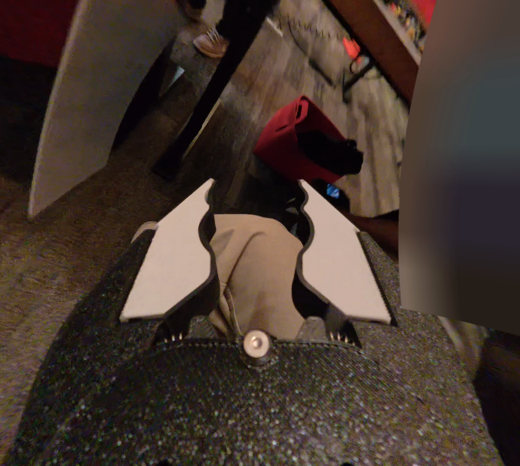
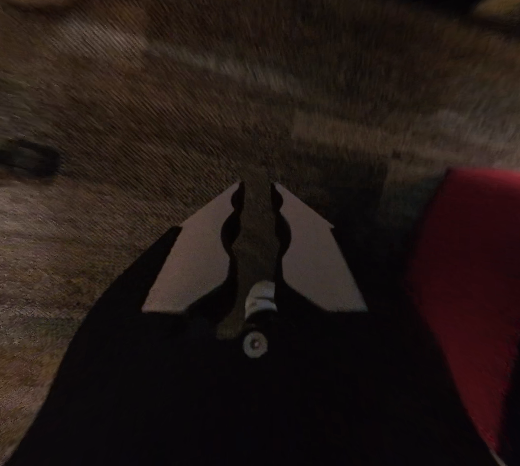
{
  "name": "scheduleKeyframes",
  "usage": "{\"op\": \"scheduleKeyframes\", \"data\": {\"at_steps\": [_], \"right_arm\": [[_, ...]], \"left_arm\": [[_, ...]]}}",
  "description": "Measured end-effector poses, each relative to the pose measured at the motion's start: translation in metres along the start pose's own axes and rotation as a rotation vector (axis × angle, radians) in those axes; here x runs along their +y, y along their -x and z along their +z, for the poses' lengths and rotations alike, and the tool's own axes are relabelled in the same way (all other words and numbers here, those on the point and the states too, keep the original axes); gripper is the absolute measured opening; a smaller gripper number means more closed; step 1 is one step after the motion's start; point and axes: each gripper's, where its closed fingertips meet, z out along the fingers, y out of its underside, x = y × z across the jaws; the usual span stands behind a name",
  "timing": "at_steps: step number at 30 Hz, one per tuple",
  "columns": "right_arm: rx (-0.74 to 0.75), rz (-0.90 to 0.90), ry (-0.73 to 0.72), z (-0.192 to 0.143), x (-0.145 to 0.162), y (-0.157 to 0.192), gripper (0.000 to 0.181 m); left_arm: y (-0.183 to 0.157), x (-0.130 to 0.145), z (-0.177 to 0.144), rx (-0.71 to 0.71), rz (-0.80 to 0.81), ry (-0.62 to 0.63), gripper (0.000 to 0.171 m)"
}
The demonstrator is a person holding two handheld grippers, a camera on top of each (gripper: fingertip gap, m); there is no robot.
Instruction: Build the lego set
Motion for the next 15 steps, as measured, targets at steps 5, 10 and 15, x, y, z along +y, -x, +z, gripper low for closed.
{"op": "scheduleKeyframes", "data": {"at_steps": [5, 10, 15], "right_arm": [[0.189, 0.548, 0.153, 0.051, 0.128, -0.088, 0.026], [0.295, 1.503, -0.332, 0.069, 0.187, -0.176, 0.037], [0.596, 1.523, -0.404, 0.096, 0.240, -0.246, 0.047]], "left_arm": [[0.038, 0.034, -0.027, -0.057, -0.199, -0.013, 0.054], [0.080, 0.101, -0.038, -0.073, -0.478, 0.030, 0.057], [0.183, 0.152, -0.084, -0.308, -0.707, -0.137, 0.058]]}}
